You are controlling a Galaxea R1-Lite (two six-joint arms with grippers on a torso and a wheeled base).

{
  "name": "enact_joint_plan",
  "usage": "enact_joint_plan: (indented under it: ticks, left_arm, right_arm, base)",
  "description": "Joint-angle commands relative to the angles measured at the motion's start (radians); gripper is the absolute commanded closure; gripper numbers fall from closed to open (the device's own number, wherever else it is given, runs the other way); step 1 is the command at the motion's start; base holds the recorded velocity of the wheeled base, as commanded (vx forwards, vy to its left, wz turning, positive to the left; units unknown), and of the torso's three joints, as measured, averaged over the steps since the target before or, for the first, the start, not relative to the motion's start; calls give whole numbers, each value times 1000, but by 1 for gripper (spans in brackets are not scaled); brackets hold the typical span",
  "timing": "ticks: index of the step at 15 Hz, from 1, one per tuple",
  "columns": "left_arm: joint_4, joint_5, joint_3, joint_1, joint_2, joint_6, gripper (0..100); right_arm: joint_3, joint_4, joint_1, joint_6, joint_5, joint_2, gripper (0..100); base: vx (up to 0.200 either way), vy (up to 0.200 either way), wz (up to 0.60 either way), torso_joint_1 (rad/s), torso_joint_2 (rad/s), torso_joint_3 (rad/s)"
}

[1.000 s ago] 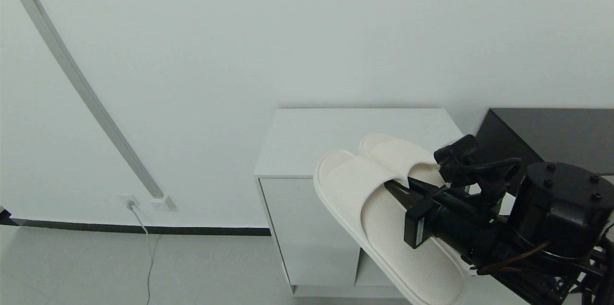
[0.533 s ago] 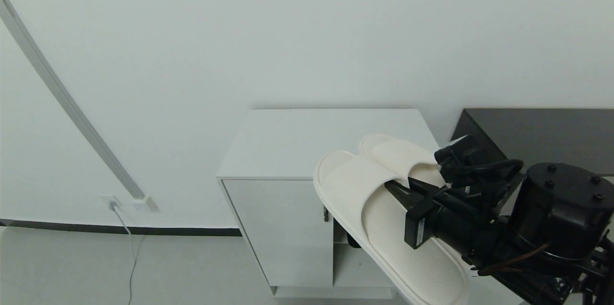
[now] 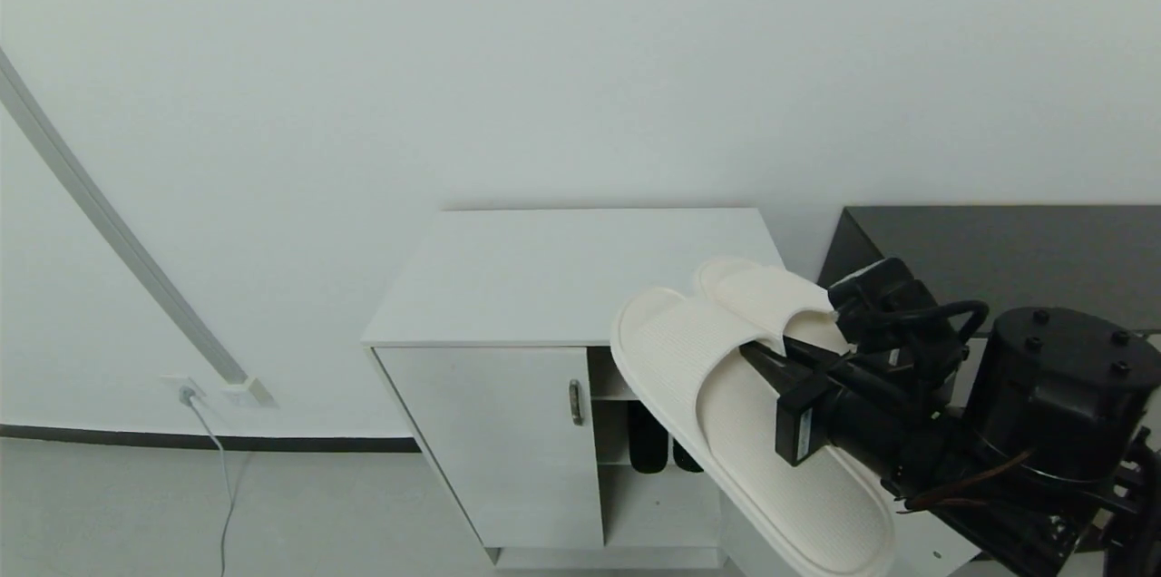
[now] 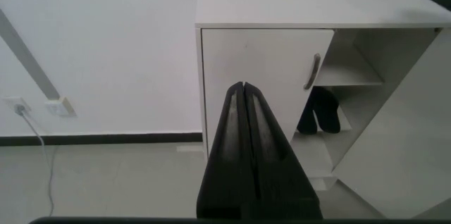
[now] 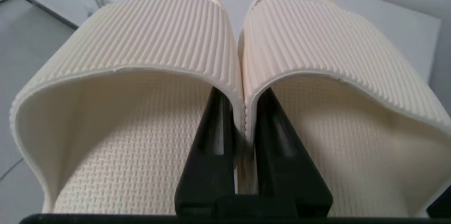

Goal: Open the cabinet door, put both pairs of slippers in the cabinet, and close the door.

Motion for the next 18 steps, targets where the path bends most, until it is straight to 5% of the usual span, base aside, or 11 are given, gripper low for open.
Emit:
enact_joint_plan:
  ticks: [1, 18]
  left_arm:
    - [0, 0, 0, -1, 0, -1, 100]
    - [0, 0, 0, -1, 0, -2, 100]
  right_arm:
    - [6, -2, 3, -9, 2, 6, 100]
    - [23, -13, 8, -10, 40, 13, 100]
  base:
    - [0, 0, 0, 0, 0, 0]
    - [0, 0, -35, -40, 86, 46]
